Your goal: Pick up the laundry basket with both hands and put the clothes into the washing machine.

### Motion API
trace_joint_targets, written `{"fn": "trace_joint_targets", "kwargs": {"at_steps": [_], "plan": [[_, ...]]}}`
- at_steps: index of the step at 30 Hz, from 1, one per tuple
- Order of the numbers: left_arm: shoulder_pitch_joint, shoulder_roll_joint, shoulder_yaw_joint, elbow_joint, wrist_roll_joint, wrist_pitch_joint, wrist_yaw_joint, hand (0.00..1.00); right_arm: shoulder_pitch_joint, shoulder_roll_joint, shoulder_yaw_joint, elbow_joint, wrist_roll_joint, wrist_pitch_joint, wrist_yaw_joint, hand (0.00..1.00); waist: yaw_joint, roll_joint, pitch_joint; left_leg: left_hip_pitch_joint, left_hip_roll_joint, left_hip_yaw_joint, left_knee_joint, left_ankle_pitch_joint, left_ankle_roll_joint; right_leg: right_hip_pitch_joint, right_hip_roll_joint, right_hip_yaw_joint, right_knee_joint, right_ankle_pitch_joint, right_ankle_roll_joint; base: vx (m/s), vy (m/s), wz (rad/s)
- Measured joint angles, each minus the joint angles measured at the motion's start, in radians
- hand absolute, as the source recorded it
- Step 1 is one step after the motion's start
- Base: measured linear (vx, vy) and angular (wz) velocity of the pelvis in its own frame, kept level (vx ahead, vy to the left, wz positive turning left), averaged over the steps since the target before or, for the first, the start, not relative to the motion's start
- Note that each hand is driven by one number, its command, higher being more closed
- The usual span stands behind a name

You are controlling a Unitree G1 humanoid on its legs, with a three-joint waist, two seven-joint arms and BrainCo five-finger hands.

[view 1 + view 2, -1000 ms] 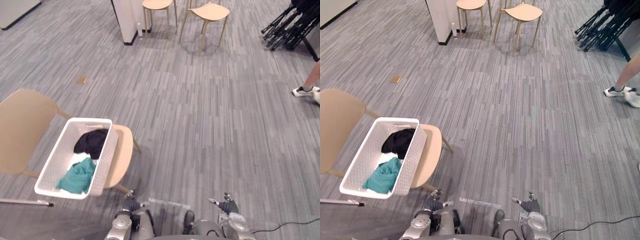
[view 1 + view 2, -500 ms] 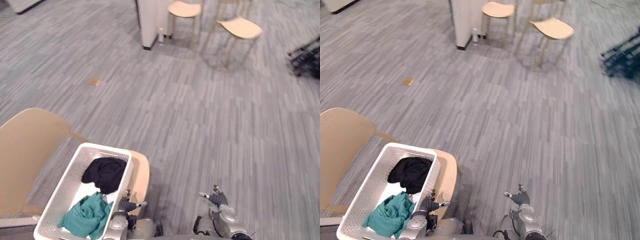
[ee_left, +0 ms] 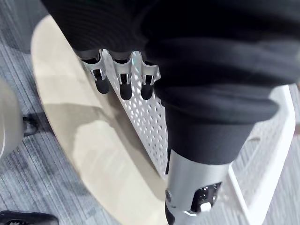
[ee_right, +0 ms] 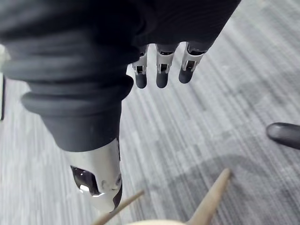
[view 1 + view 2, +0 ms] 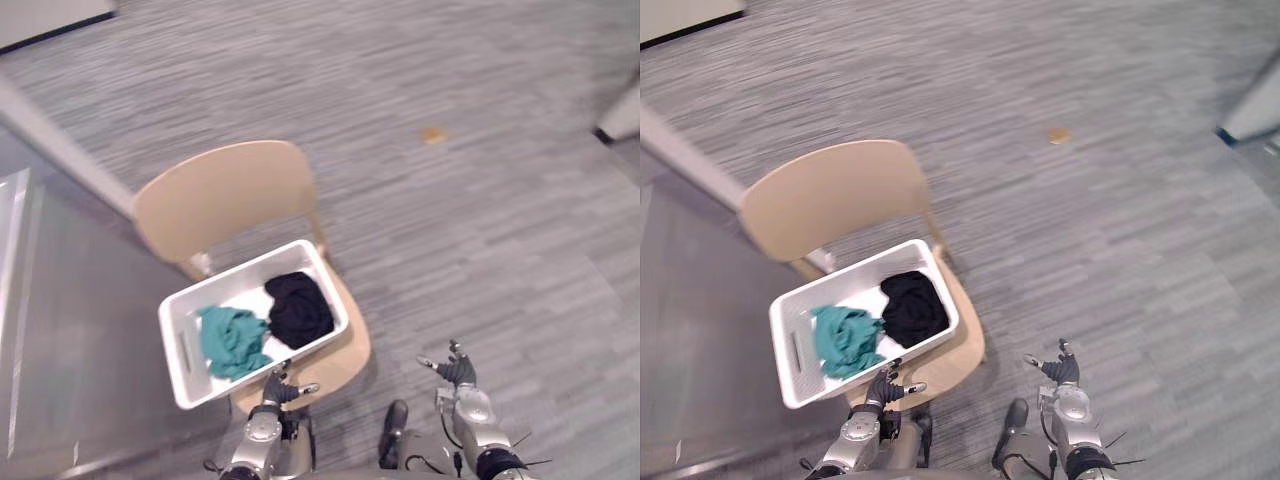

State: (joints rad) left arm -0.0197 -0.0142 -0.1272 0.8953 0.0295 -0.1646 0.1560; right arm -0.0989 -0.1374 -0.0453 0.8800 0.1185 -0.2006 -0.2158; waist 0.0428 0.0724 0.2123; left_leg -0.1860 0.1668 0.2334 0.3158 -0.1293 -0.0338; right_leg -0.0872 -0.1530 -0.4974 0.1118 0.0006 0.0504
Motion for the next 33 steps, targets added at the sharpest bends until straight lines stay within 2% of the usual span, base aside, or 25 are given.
{"fn": "trace_joint_targets", "kwargs": {"at_steps": [1, 4, 7, 10, 11, 13, 14, 16, 17, 18, 19, 21, 25, 27, 30, 31, 33], "plan": [[-0.005, 0.001, -0.001, 0.001, 0.000, 0.001, 0.000, 0.00, -0.002, 0.002, -0.018, -0.004, 0.000, -0.006, -0.001, 0.00, -0.002, 0.007, -0.006, -0.011, -0.002, 0.051, -0.019, 0.002, -0.001, 0.008, -0.014, -0.048, 0.005, -0.014, 0.015, 0.05, 0.143, 1.37], [0.008, 0.043, -0.028, 0.002, 0.001, 0.001, 0.000, 0.00, 0.028, 0.041, -0.041, -0.003, -0.002, -0.008, -0.001, 0.00, 0.001, -0.032, -0.014, -0.003, -0.066, 0.002, -0.066, 0.019, 0.016, 0.063, -0.053, -0.130, -0.007, -0.027, 0.037, 0.06, 0.188, 1.11], [0.050, 0.092, -0.028, 0.010, 0.003, 0.001, 0.002, 0.00, 0.031, 0.071, -0.041, -0.006, -0.015, -0.008, -0.001, 0.00, 0.004, -0.057, -0.026, 0.028, -0.109, -0.015, -0.105, 0.037, 0.026, 0.096, -0.081, -0.130, -0.009, -0.025, 0.044, 0.04, 0.141, 0.47], [0.079, 0.114, -0.024, 0.010, 0.003, 0.000, 0.002, 0.00, 0.024, 0.072, -0.034, -0.093, -0.056, -0.005, -0.009, 0.00, 0.004, -0.066, -0.027, 0.045, -0.147, -0.010, -0.137, 0.045, 0.040, 0.057, -0.144, -0.116, 0.091, -0.055, 0.083, -0.01, 0.107, 0.04], [0.083, 0.112, -0.022, 0.010, 0.004, 0.000, 0.002, 0.00, 0.029, 0.073, -0.031, -0.165, -0.082, 0.000, -0.028, 0.00, -0.002, -0.068, -0.026, 0.048, -0.160, -0.013, -0.145, 0.046, 0.042, 0.027, -0.174, -0.099, 0.163, -0.073, 0.071, -0.03, 0.090, 0.09], [0.082, 0.112, -0.023, 0.008, 0.010, -0.001, 0.004, 0.00, 0.045, 0.073, -0.029, -0.264, -0.138, 0.006, -0.050, 0.00, -0.002, -0.074, -0.025, 0.064, -0.178, -0.034, -0.163, 0.048, 0.048, -0.010, -0.199, -0.019, 0.258, -0.094, 0.029, -0.04, 0.074, 0.23], [0.083, 0.116, -0.023, 0.007, 0.011, -0.002, 0.006, 0.00, 0.061, 0.073, -0.026, -0.339, -0.188, 0.008, -0.072, 0.00, -0.006, -0.081, -0.026, 0.085, -0.186, -0.064, -0.180, 0.059, 0.065, -0.034, -0.198, 0.080, 0.326, -0.103, 0.006, -0.03, 0.041, 0.60], [0.086, 0.121, -0.019, -0.002, 0.011, -0.013, 0.022, 0.00, 0.077, 0.077, -0.023, -0.425, -0.264, 0.009, -0.096, 0.00, -0.025, -0.100, -0.036, 0.083, -0.182, -0.121, -0.188, 0.075, 0.063, -0.044, -0.115, 0.252, 0.293, -0.176, 0.027, -0.01, -0.070, 0.93], [0.085, 0.130, -0.019, -0.002, 0.011, -0.019, 0.028, 0.00, 0.080, 0.076, -0.015, -0.464, -0.303, 0.009, -0.115, 0.00, -0.030, -0.115, -0.044, 0.074, -0.187, -0.151, -0.192, 0.087, 0.056, -0.043, -0.075, 0.318, 0.236, -0.177, 0.030, -0.01, -0.146, 1.00], [0.086, 0.139, -0.020, 0.001, 0.011, -0.023, 0.036, 0.00, 0.079, 0.075, -0.006, -0.491, -0.347, 0.009, -0.124, 0.00, -0.026, -0.140, -0.051, 0.070, -0.204, -0.176, -0.193, 0.095, 0.047, -0.033, -0.056, 0.333, 0.181, -0.178, 0.045, 0.00, -0.138, 0.85], [0.086, 0.142, -0.019, 0.002, 0.011, -0.023, 0.042, 0.00, 0.077, 0.069, 0.002, -0.504, -0.363, 0.009, -0.125, 0.00, -0.025, -0.139, -0.051, 0.069, -0.204, -0.193, -0.194, 0.101, 0.039, -0.015, -0.057, 0.320, 0.167, -0.177, 0.065, 0.01, -0.126, 0.63], [0.098, 0.128, -0.014, 0.001, 0.011, -0.035, 0.041, 0.00, 0.063, 0.059, 0.051, -0.519, -0.408, 0.010, -0.111, 0.00, -0.022, -0.122, -0.054, 0.067, -0.185, -0.219, -0.225, 0.124, 0.024, 0.000, -0.035, 0.289, 0.122, -0.160, 0.053, 0.01, -0.119, 0.33], [0.108, 0.121, 0.027, 0.007, 0.012, -0.038, 0.040, 0.00, 0.057, 0.044, 0.146, -0.514, -0.489, 0.010, -0.060, 0.00, 0.000, -0.113, -0.056, 0.072, -0.163, -0.249, -0.276, 0.156, 0.002, 0.037, 0.012, 0.261, 0.042, -0.119, 0.039, 0.02, -0.100, 0.13], [0.109, 0.112, 0.043, 0.010, 0.013, -0.038, 0.040, 0.00, 0.047, 0.028, 0.180, -0.495, -0.498, 0.010, -0.038, 0.00, 0.001, -0.110, -0.055, 0.074, -0.165, -0.274, -0.285, 0.163, 0.000, 0.057, 0.014, 0.232, 0.027, -0.118, 0.038, 0.03, -0.069, 0.42], [0.105, 0.112, 0.063, 0.018, 0.013, -0.039, 0.040, 0.00, -0.055, -0.023, 0.275, -0.386, -0.513, 0.009, -0.010, 0.00, 0.013, -0.103, -0.050, 0.058, -0.173, -0.320, -0.305, 0.189, -0.002, 0.064, 0.015, 0.181, 0.016, -0.117, 0.038, -0.01, -0.030, 0.52], [0.092, 0.112, 0.068, 0.018, 0.013, -0.041, 0.040, 0.00, -0.114, -0.042, 0.293, -0.333, -0.518, 0.009, 0.000, 0.00, 0.031, -0.093, -0.035, 0.040, -0.177, -0.347, -0.308, 0.202, -0.004, 0.064, 0.016, 0.151, 0.007, -0.109, 0.037, -0.05, -0.005, 0.73], [0.078, 0.112, 0.092, 0.018, 0.012, -0.041, 0.040, 0.00, -0.209, -0.058, 0.301, -0.258, -0.524, 0.009, 0.002, 0.00, 0.044, -0.076, 0.001, 0.013, -0.182, -0.390, -0.306, 0.221, -0.004, 0.062, 0.015, 0.108, 0.005, -0.107, 0.036, -0.07, -0.005, 0.73]]}}
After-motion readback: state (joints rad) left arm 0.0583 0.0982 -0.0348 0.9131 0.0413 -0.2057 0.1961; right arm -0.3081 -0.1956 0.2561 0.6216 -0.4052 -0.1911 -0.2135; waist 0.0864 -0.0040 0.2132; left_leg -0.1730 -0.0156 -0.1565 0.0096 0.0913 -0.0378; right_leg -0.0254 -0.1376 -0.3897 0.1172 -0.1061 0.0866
